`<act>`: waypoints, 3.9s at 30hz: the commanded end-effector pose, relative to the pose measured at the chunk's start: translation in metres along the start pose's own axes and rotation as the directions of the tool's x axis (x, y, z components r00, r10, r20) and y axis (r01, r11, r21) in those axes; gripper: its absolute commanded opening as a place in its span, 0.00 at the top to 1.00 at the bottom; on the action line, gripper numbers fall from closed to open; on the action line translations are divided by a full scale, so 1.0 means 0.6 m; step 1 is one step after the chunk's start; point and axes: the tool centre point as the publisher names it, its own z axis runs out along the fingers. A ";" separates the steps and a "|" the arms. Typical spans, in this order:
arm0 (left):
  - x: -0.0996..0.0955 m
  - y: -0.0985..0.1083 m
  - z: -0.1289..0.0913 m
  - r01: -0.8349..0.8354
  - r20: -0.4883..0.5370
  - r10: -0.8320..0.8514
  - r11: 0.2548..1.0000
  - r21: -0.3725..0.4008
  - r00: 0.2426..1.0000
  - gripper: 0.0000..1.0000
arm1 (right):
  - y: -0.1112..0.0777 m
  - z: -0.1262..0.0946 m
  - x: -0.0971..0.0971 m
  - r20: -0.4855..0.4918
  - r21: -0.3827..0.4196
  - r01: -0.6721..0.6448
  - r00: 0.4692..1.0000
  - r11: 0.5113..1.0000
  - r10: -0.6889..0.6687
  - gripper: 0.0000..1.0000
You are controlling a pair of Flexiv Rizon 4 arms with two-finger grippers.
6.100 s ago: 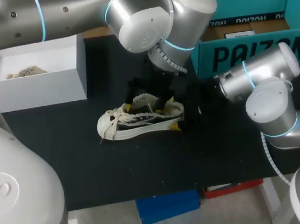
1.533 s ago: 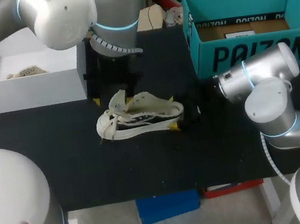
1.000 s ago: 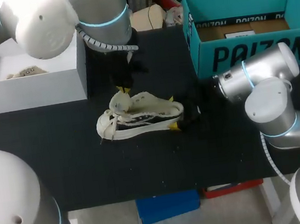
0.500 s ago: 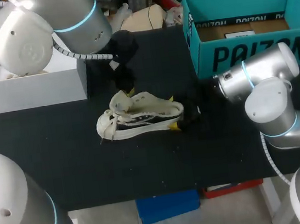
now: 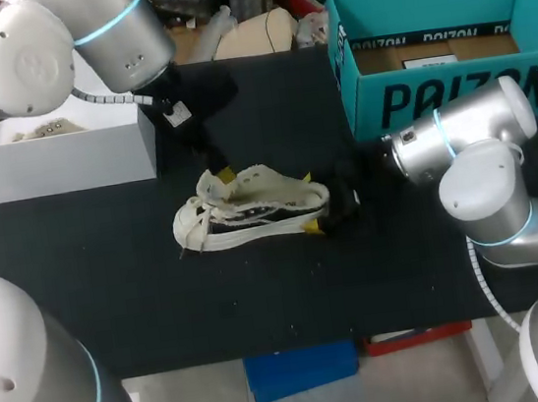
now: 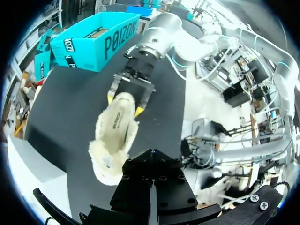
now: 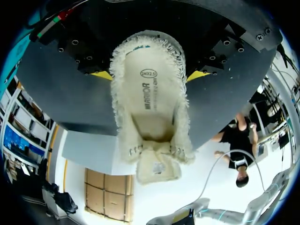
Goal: Take the shoe out of the shoebox, open the shoe tongue, remove and reinsert the insole, then place the shoe into the shoebox
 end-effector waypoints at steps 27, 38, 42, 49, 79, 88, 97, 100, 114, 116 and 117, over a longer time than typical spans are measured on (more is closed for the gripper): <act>-0.045 0.012 0.017 -0.412 -0.253 0.347 0.867 -0.281 0.903 1.00 | -0.003 0.005 -0.002 0.001 0.002 -0.001 1.000 1.000 0.001 1.00; -0.051 0.016 0.018 -0.420 -0.219 0.378 0.886 -0.198 0.900 1.00 | -0.003 0.005 -0.002 0.001 0.002 -0.001 1.000 1.000 0.001 1.00; -0.051 0.016 0.018 -0.420 -0.219 0.378 0.886 -0.198 0.900 1.00 | -0.003 0.005 -0.002 0.001 0.002 -0.001 1.000 1.000 0.001 1.00; -0.052 0.015 0.020 -0.426 -0.190 0.393 0.886 -0.183 0.900 1.00 | -0.003 0.005 -0.002 0.001 0.002 -0.001 1.000 1.000 0.001 1.00; -0.145 -0.025 0.126 -0.343 -0.075 0.336 0.892 -0.295 0.939 1.00 | -0.003 0.005 -0.002 0.001 0.002 -0.001 1.000 1.000 0.001 1.00; -0.161 -0.023 0.166 -0.329 -0.102 0.313 0.892 -0.309 0.944 1.00 | -0.003 0.005 -0.002 0.001 0.002 -0.001 1.000 1.000 0.001 1.00; -0.163 -0.019 0.194 -0.314 -0.116 0.292 0.900 -0.303 0.949 1.00 | -0.003 0.005 -0.002 0.001 0.002 -0.001 1.000 1.000 0.001 1.00; -0.160 -0.015 0.204 -0.310 -0.119 0.287 0.903 -0.298 0.951 1.00 | -0.003 0.005 -0.002 0.001 0.002 -0.001 1.000 1.000 0.001 1.00; -0.144 -0.002 0.246 -0.311 -0.143 0.281 0.908 -0.282 0.949 1.00 | -0.003 0.005 -0.002 0.001 0.002 -0.001 1.000 1.000 0.001 1.00; -0.142 -0.001 0.250 -0.314 -0.145 0.283 0.907 -0.281 0.948 1.00 | -0.003 0.005 -0.002 0.001 0.002 -0.001 1.000 1.000 0.001 1.00; -0.142 -0.001 0.252 -0.315 -0.149 0.283 0.908 -0.276 0.947 1.00 | -0.003 0.005 -0.002 0.001 0.002 -0.001 1.000 1.000 0.001 1.00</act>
